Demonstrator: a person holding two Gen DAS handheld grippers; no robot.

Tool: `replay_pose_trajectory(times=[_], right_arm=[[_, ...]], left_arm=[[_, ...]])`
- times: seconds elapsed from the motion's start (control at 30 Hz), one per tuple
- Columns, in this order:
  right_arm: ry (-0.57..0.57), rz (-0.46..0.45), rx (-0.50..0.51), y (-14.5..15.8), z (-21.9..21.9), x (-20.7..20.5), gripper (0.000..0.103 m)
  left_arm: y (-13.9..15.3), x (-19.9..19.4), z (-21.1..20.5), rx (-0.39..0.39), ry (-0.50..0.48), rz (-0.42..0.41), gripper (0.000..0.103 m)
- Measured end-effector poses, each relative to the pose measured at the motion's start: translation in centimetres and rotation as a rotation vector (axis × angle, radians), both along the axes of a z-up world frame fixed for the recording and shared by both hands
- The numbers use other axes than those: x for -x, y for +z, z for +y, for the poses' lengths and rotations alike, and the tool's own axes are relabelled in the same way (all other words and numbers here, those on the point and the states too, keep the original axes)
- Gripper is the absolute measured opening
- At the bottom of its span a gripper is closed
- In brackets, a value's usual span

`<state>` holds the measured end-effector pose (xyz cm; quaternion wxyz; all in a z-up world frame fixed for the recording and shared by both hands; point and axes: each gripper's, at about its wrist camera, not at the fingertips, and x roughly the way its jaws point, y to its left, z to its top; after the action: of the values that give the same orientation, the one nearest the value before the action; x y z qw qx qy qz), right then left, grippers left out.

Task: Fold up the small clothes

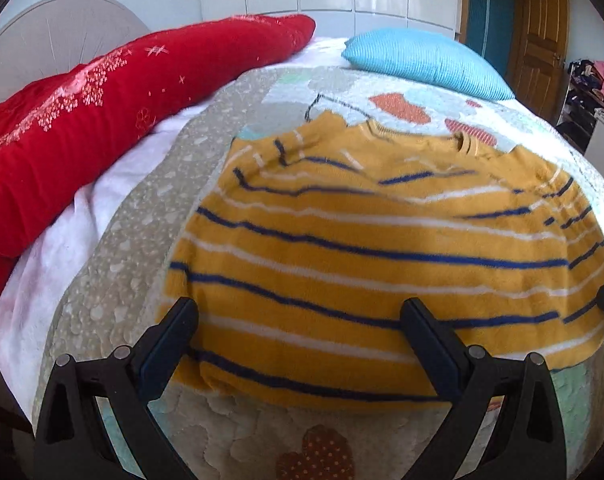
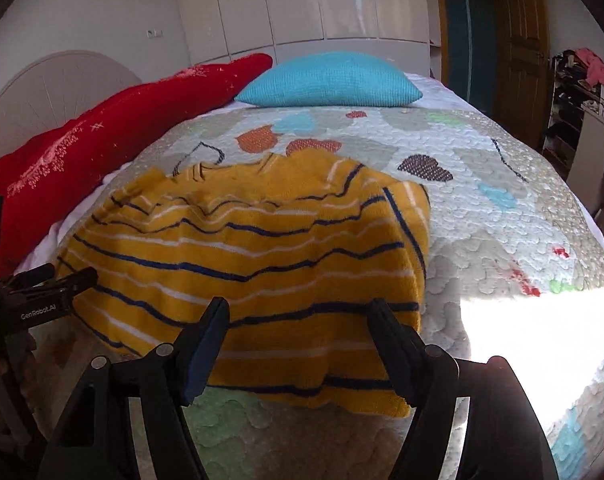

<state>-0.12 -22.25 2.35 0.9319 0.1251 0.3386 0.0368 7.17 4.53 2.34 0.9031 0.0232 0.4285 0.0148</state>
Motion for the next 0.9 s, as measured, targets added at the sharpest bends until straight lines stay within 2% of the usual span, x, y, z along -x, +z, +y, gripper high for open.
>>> replay_pose_trajectory(times=[0.1, 0.23, 0.33, 0.43, 0.63, 0.9], right_arm=[[-0.032, 0.03, 0.027, -1.5, -0.5, 0.0, 0.076], [-0.074, 0.071, 0.027, -2.5, -2.4, 1.5, 0.076], [-0.092, 0.09, -0.103, -3.2, -4.6, 3.0, 0.076], [-0.124, 0.08, -0.141, -3.0, -5.4, 4.9, 0.077], [-0.141, 0.091, -0.12, -4.4, -5.2, 6.9, 0.077], [-0.161, 0.071, 0.0, -4.8, -3.1, 6.8, 0.085]], left_arm=[[-1.0, 0.9, 1.3, 0.051, -0.009, -0.003, 0.101], [-1.3, 1.7, 1.1, 0.018, -0.03, -0.024, 0.101], [-1.5, 2.1, 0.5, -0.022, -0.028, -0.044, 0.103], [-1.5, 2.2, 0.5, -0.03, -0.023, -0.055, 0.103], [-1.7, 2.6, 0.1, -0.059, -0.005, -0.083, 0.103], [-1.7, 2.8, 0.0, -0.069, 0.004, -0.091, 0.103]])
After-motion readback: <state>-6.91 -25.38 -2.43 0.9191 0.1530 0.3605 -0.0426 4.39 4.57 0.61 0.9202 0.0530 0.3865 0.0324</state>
